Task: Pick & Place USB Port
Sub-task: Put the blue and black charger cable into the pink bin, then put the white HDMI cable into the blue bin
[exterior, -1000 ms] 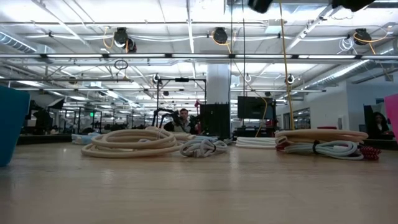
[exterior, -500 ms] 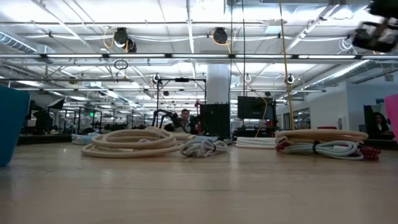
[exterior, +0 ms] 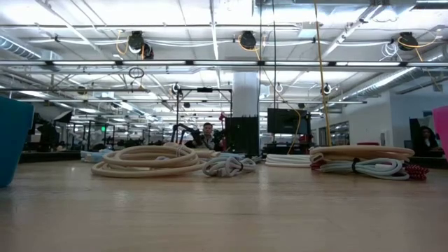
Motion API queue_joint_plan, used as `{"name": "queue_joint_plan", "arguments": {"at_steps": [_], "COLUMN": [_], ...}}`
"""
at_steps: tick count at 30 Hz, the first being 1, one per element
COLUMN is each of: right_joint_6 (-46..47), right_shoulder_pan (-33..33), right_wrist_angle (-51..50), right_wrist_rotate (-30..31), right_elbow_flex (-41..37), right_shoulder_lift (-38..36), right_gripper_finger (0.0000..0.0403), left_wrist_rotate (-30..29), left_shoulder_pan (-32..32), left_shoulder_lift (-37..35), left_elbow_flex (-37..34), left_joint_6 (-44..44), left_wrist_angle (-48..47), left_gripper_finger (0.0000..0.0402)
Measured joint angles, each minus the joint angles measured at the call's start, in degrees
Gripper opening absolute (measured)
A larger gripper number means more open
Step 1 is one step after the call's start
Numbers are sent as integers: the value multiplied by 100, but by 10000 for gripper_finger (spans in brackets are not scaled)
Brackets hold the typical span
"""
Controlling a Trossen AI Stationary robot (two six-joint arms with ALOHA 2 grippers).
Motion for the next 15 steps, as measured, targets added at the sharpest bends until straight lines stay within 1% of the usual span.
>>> {"name": "queue_joint_plan", "arguments": {"at_steps": [3,6,11,15], "right_joint_6": [-192,-241,-116,13], "right_shoulder_pan": [59,67,43,11], "right_wrist_angle": [65,159,173,174], "right_wrist_rotate": [-182,-275,-136,47], "right_elbow_flex": [84,87,87,89], "right_shoulder_lift": [205,184,-80,-276], "right_gripper_finger": [19,45,99,127], "left_wrist_rotate": [-2,-2,-27,-48], "left_shoulder_pan": [51,69,67,58], "left_shoulder_lift": [0,0,0,0], "left_elbow_flex": [0,0,0,0], "left_joint_6": [2,4,26,28], "left_wrist_angle": [8,7,5,3], "left_gripper_finger": [136,136,136,136]}}
